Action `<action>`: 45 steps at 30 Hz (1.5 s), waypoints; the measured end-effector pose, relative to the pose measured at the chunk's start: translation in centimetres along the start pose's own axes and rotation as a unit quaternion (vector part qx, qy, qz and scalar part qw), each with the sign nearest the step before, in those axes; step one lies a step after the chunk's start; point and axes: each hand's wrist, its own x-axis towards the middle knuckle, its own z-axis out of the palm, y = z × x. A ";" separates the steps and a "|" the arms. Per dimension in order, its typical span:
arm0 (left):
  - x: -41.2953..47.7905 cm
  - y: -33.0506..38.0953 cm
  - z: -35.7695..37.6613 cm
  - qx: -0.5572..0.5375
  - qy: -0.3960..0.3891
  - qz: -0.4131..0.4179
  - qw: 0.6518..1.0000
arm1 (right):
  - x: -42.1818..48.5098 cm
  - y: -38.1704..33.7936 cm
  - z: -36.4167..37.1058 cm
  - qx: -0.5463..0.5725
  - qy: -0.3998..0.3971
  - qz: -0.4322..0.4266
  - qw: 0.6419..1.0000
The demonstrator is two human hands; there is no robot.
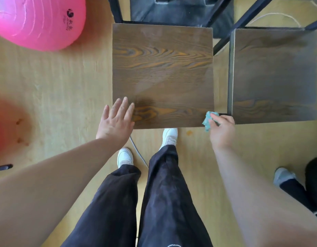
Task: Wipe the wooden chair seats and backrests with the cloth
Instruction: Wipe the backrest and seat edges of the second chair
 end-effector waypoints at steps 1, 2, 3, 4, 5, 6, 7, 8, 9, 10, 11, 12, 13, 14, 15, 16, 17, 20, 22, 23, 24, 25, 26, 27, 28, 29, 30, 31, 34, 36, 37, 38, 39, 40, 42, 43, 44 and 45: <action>0.3 0.5 0.0 0.006 -0.004 0.007 1.000 | 0.5 0.7 -0.4 0.002 0.006 0.016 1.000; 0.6 0.9 0.1 0.011 -0.007 0.013 1.000 | 0.9 1.2 -0.5 0.004 0.011 0.027 1.000; 0.8 1.4 0.1 0.017 -0.009 0.020 1.000 | 1.1 1.4 -0.5 0.003 0.012 0.033 0.999; 1.0 1.8 0.1 0.021 -0.010 0.027 0.999 | 1.3 1.6 -0.3 0.007 0.011 0.035 0.999; 1.2 2.2 0.1 0.023 -0.011 0.035 0.999 | 1.4 1.6 0.0 0.015 0.008 0.036 0.999; 1.4 2.5 0.1 0.023 -0.012 0.042 0.999 | 1.5 1.6 0.3 0.027 0.006 0.040 0.999; 1.6 2.9 0.1 0.021 -0.012 0.049 0.999 | 1.5 1.5 0.6 0.039 0.008 0.046 0.998; 1.7 3.2 0.0 0.018 -0.011 0.053 0.998 | 1.5 1.4 0.8 0.052 0.011 0.052 0.997; 1.9 3.6 -0.1 0.015 -0.010 0.057 0.998 | 1.5 1.3 1.0 0.064 0.013 0.060 0.996; 2.1 3.8 -0.2 0.013 -0.008 0.059 0.998 | 1.5 1.3 1.1 0.078 0.015 0.068 0.995; 2.2 4.1 -0.3 0.012 -0.006 0.061 0.998 | 1.5 1.2 1.2 0.092 0.017 0.076 0.993; 2.3 4.3 -0.5 0.010 -0.004 0.062 0.998 | 1.5 1.1 1.2 0.102 0.018 0.083 0.991; 2.3 4.4 -0.6 0.008 -0.002 0.062 0.998 | 1.5 1.0 1.1 0.106 0.018 0.087 0.990; 2.4 4.5 -0.6 0.005 0.000 0.060 0.998 | 1.5 0.9 1.1 0.106 0.016 0.089 0.990; 2.4 4.4 -0.7 0.001 0.001 0.057 0.998 | 1.5 0.8 1.2 0.102 0.013 0.091 0.991; 2.3 4.2 -0.8 -0.002 0.002 0.053 0.999 | 1.4 0.6 1.2 0.095 0.009 0.092 0.991; 2.1 4.0 -0.8 -0.004 0.003 0.050 0.999 | 1.2 0.5 1.4 0.085 0.006 0.090 0.992; 1.4 2.9 -0.6 -0.012 0.008 0.041 0.999 | 0.3 -0.1 2.2 0.041 0.000 0.062 0.997; 0.9 2.1 -0.3 -0.021 0.009 0.028 0.999 | -0.5 -0.7 3.2 0.033 -0.017 0.052 0.998; 0.6 1.7 -0.1 -0.025 0.009 0.019 0.999 | -1.0 -1.1 3.8 0.028 -0.022 0.048 0.998; 0.3 1.2 0.1 -0.030 0.009 0.011 0.999 | -1.4 -1.5 4.3 0.021 -0.025 0.040 0.999; -0.1 0.7 0.4 -0.034 0.009 0.003 0.999 | -1.9 -1.9 4.9 0.012 -0.027 0.033 0.999; -0.5 0.1 0.7 -0.038 0.010 -0.005 0.999 | -2.3 -2.3 5.5 0.005 -0.029 0.026 0.999; -0.9 -0.5 1.0 -0.040 0.012 -0.013 0.999 | -2.9 -2.9 6.2 -0.001 -0.031 0.019 0.999; -1.3 -1.1 1.3 -0.043 0.013 -0.023 0.999 | -3.4 -3.4 6.9 -0.003 -0.034 0.010 0.999; -1.8 -1.7 1.7 -0.046 0.013 -0.033 0.998 | -4.1 -4.0 7.6 -0.003 -0.037 0.003 0.999; -2.2 -2.3 2.1 -0.049 0.012 -0.044 0.998 | -4.7 -4.6 8.4 0.001 -0.040 -0.002 0.999; -2.7 -2.9 2.4 -0.052 0.010 -0.054 0.997 | -5.4 -5.3 9.1 0.009 -0.046 -0.005 0.999; -4.1 -4.7 3.3 -0.057 0.002 -0.083 0.995 | -7.6 -7.7 11.2 0.056 -0.072 -0.004 0.996; -4.9 -5.8 3.7 -0.060 0.004 -0.101 0.993 | -8.9 -9.2 12.7 0.080 -0.090 -0.001 0.993; -5.3 -6.4 3.9 -0.062 0.006 -0.109 0.992 | -9.7 -9.9 13.5 0.093 -0.099 0.001 0.991; -5.7 -7.0 3.9 -0.065 0.009 -0.116 0.991 | -10.3 -10.5 14.3 0.087 -0.109 -0.010 0.990; -6.1 -7.5 4.0 -0.068 0.012 -0.123 0.990 | -11.1 -11.1 15.0 0.072 -0.120 -0.030 0.990; -6.4 -8.0 4.0 -0.072 0.015 -0.130 0.989 | -12.0 -11.8 15.7 0.046 -0.133 -0.055 0.989; -7.1 -9.0 3.9 -0.078 0.021 -0.145 0.986 | -13.4 -13.2 17.2 0.020 -0.162 -0.098 0.982; -7.4 -9.4 3.8 -0.079 0.025 -0.153 0.985 | -14.1 -14.1 17.9 0.020 -0.181 -0.112 0.977; -7.7 -9.9 3.7 -0.080 0.030 -0.162 0.983 | -14.8 -15.0 18.5 0.026 -0.209 -0.119 0.970; -8.0 -10.5 3.4 -0.081 0.036 -0.171 0.981 | -15.3 -16.0 19.0 0.024 -0.240 -0.125 0.962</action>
